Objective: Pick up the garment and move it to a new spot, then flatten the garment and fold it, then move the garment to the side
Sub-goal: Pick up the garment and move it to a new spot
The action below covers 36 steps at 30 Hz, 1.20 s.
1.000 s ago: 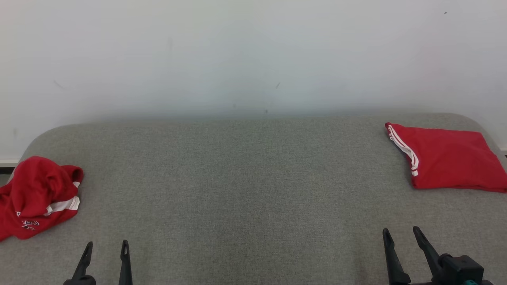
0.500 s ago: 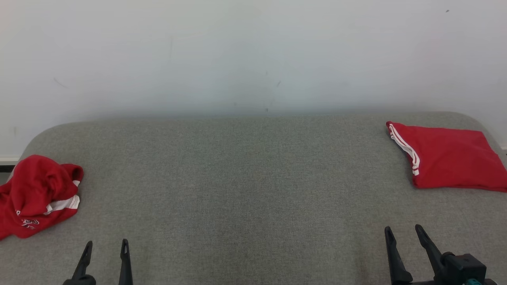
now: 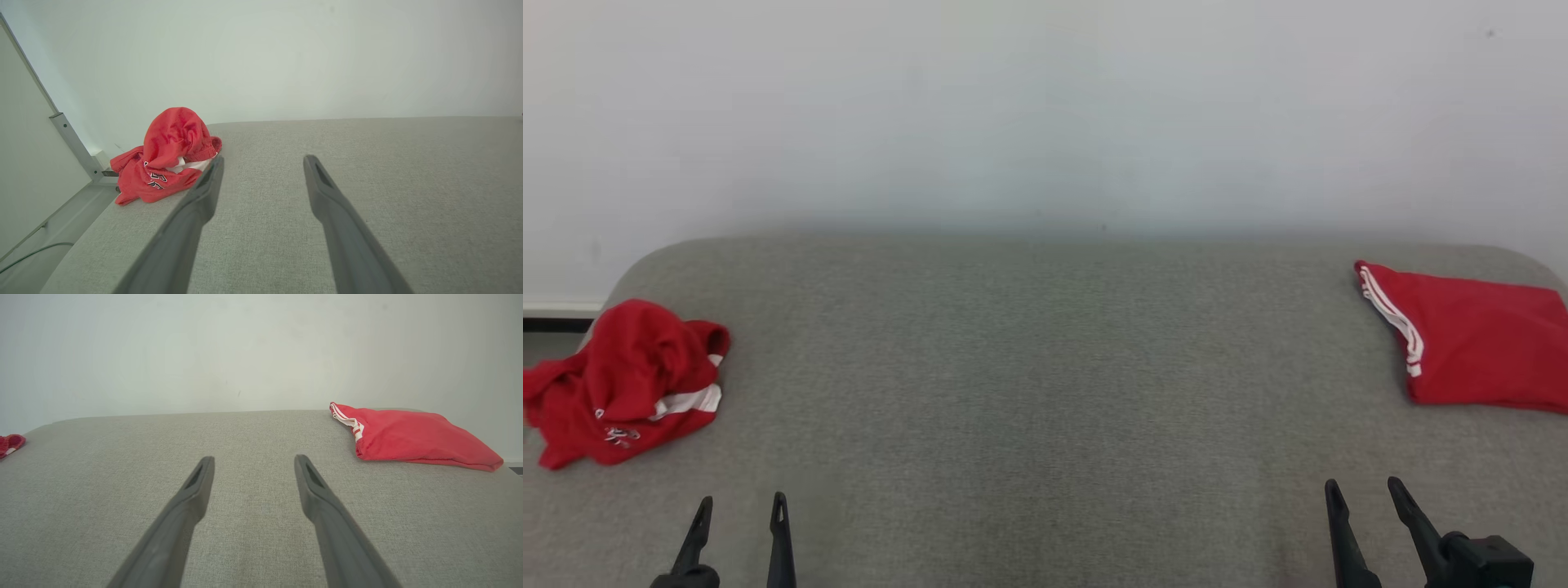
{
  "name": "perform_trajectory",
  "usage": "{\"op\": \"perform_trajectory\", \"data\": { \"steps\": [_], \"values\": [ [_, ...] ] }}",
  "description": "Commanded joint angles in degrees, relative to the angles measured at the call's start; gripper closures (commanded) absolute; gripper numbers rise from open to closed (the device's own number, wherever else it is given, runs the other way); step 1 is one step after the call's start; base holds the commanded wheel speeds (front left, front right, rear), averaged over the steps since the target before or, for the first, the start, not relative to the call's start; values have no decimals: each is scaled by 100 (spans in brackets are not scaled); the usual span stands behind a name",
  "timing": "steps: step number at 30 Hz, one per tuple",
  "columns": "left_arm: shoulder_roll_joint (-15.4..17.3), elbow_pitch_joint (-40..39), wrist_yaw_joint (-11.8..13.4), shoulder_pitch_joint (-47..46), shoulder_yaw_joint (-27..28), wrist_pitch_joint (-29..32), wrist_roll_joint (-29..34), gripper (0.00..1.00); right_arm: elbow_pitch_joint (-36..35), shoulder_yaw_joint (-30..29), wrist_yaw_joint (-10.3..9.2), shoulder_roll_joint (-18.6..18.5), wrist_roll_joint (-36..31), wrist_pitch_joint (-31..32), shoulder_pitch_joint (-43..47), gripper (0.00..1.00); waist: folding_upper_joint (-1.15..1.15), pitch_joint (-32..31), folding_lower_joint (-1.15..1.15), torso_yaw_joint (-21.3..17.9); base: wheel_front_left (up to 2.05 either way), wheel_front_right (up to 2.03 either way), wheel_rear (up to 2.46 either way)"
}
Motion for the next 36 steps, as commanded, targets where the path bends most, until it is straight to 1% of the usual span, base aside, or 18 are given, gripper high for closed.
{"op": "perform_trajectory", "data": {
  "steps": [1, 8, 15, 16, 25, 31, 36],
  "values": [
    [8, -14, 28, -36, 2, 17, -15, 0, 33, -32, -13, 28, 44, -47, 54, 0, 0, -8, -1, 279, 0, 0, 0],
    [85, -91, 77, 71, 51, 57, -54, 0, 143, -77, -13, 85, 73, -108, 117, 0, 0, -6, -1, 945, 0, 0, 0],
    [120, -156, 179, 187, 187, 54, -155, 0, 211, -69, -13, 122, 55, -146, 81, 0, 0, 20, -1, 1595, 0, 0, 0],
    [120, -156, 179, 187, 187, 54, -155, 0, 211, -69, -13, 122, 55, -146, 81, 0, 0, 20, -1, 1595, 0, 0, 0],
    [163, -214, 280, 281, 268, 62, -207, 0, 266, -54, -13, 150, 52, -161, 116, 0, 0, 3, -1, 2275, 0, 0, 0],
    [135, -291, 437, 419, 447, -71, -265, 0, 252, 94, -13, 107, 18, -92, -83, 0, 0, 146, -1, 2396, 0, 0, 0],
    [121, -355, 521, 505, 543, -166, -319, 0, 288, 187, -13, 34, 36, -67, -238, 0, 0, 236, -1, 2443, 0, 0, 0]
  ]
}}
